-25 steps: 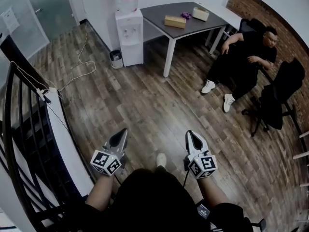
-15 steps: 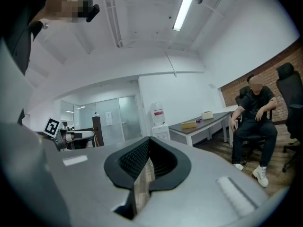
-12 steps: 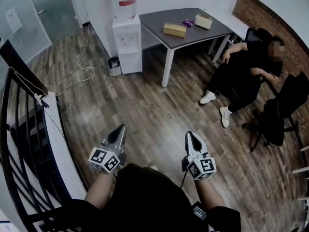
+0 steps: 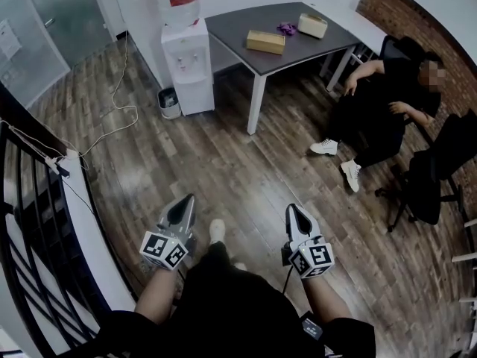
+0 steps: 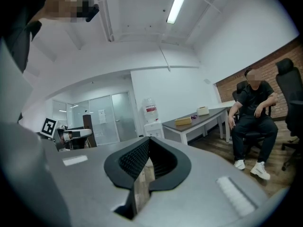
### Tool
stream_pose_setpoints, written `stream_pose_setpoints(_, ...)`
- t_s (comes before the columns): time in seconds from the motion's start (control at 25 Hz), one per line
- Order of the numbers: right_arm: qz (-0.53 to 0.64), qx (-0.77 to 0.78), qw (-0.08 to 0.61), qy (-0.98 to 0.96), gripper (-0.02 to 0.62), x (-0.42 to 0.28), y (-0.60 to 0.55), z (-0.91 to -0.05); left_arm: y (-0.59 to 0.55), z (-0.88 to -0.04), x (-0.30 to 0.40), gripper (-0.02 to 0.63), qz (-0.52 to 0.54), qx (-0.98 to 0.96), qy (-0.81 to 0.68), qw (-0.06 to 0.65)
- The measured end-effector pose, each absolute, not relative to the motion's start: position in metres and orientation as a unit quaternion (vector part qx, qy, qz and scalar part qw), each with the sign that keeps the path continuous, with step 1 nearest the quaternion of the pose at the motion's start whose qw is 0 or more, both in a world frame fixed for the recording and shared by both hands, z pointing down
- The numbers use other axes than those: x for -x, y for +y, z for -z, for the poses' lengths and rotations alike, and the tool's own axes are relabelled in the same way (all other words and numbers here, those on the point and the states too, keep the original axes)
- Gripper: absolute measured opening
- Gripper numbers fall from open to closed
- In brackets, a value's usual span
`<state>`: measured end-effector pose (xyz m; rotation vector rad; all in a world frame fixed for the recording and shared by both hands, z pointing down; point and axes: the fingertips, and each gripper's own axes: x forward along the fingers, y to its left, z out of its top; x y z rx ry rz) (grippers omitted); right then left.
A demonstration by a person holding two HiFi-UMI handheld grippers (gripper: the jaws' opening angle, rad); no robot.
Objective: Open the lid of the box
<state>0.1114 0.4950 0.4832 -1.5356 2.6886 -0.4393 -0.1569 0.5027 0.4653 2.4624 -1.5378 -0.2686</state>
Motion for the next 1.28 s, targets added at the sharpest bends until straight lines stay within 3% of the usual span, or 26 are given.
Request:
stream_pose_setpoints(0.6, 0.088, 0.524, -0.007, 0.847, 0.003, -0.054, 0.319, -0.45, 0.321, -0.447, 0.226, 0.0, 0.098, -0.854, -0.502, 0.091)
stream_pose_setpoints(1.28, 0.077, 0.534, -0.05, 0.841, 0.003, -0.067, 0.185, -0.469, 0.194, -0.464, 0.216, 0.0, 0.085, -0.849, -0.511, 0.104)
